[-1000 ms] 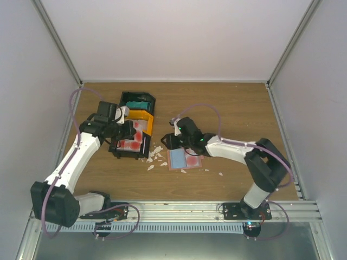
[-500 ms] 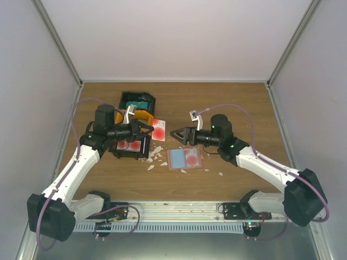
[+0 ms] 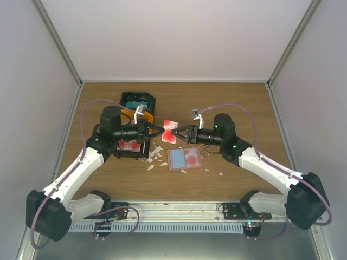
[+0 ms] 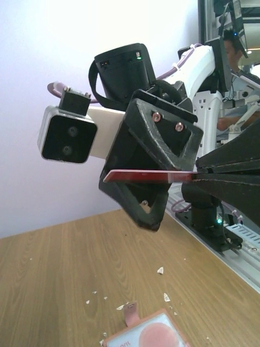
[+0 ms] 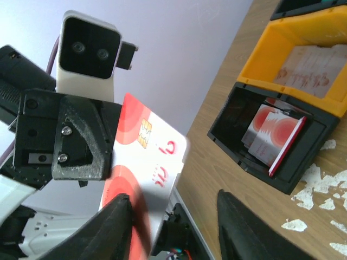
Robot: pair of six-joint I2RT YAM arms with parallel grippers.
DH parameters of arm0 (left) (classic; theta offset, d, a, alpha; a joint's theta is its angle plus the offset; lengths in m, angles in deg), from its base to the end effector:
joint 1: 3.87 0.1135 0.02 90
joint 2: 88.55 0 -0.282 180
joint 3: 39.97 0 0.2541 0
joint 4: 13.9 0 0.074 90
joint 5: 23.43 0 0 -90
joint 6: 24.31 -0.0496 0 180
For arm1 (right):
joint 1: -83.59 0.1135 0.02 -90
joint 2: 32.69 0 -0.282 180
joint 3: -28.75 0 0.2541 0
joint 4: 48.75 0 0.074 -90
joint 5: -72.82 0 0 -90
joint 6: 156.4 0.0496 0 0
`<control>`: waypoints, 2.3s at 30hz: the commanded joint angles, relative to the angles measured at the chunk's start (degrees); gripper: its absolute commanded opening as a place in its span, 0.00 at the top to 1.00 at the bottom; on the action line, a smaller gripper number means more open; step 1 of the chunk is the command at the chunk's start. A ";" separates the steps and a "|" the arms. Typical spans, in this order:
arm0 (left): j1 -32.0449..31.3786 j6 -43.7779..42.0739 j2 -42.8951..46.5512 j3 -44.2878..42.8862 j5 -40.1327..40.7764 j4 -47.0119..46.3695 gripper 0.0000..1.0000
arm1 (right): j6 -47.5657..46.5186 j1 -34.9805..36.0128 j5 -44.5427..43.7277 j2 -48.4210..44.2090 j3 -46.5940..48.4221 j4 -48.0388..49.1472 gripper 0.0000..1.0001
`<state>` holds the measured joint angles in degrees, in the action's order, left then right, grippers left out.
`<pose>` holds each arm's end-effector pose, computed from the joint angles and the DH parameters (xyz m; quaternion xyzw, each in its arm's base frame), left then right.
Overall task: Put the credit cards into the card holder
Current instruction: Insert the credit card into the card holder.
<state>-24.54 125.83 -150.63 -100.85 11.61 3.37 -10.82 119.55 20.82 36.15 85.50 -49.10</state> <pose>0.2095 -0.1224 0.3249 0.0108 0.7687 -0.6212 0.1521 0.2064 0.1874 0.2989 -0.0753 0.7611 0.6014 0.2312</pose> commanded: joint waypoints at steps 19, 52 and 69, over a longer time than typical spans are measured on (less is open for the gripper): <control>-5.54 -7.34 -2.28 -0.17 1.31 -0.57 0.88 | 3.93 -0.44 4.42 -3.29 -2.64 4.34 0.99; -27.74 5.20 -27.62 4.87 44.31 -11.54 1.00 | -22.36 1.91 -43.73 4.74 -6.65 -37.73 0.35; -27.41 7.31 -36.05 4.65 41.02 -18.29 1.00 | -21.68 1.85 -39.38 13.15 -7.33 -33.76 0.45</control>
<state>-52.10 133.41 -184.86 -95.82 54.56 -9.39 -32.75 120.93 -18.52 47.74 79.05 -83.96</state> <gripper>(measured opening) 0.023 0.575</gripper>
